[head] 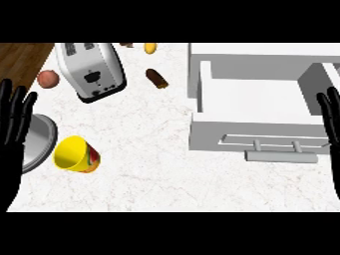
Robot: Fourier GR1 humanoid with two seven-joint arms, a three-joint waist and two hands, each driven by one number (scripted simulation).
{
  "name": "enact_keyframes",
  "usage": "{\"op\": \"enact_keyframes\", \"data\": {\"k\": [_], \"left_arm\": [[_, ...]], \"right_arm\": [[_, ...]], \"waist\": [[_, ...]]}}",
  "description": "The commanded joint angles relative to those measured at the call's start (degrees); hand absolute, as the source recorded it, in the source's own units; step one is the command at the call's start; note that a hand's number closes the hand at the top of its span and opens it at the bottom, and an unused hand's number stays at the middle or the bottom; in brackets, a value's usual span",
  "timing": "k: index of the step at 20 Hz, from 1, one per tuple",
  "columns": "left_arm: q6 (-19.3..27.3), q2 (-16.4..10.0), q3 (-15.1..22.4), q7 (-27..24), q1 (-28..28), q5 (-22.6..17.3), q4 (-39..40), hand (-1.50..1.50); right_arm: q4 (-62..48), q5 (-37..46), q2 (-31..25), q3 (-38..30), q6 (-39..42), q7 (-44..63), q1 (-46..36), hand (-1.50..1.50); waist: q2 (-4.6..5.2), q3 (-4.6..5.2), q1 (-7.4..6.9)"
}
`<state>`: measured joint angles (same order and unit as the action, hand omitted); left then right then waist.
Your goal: Pick up the cup, place it into the drawer and close the drawer
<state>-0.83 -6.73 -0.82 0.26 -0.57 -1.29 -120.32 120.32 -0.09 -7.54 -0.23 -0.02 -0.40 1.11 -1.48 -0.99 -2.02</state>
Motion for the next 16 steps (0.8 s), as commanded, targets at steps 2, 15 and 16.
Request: {"op": "enact_keyframes", "data": {"k": [2, 15, 16], "left_arm": [[-5.6, -2.9, -2.0, -0.9, -3.6, -4.8, -3.9, -1.50], [-24.0, -10.7, -16.2, -0.4, -2.9, -31.9, 20.8, -1.50], [-23.8, -11.3, -17.0, 0.0, -2.7, -31.2, 22.1, -1.50]], "right_arm": [[-1.2, -1.2, 1.8, 0.2, 0.5, -4.0, -0.5, -1.50], [-6.6, -5.8, -2.2, -0.4, 6.7, 6.3, -6.3, -1.50], [-8.3, -5.1, -2.1, -0.1, 6.9, 5.0, -7.7, -1.50]], "waist": [[1.41, 0.99, 1.70], [1.54, 1.02, 2.01], [1.55, 1.01, 1.93]]}}
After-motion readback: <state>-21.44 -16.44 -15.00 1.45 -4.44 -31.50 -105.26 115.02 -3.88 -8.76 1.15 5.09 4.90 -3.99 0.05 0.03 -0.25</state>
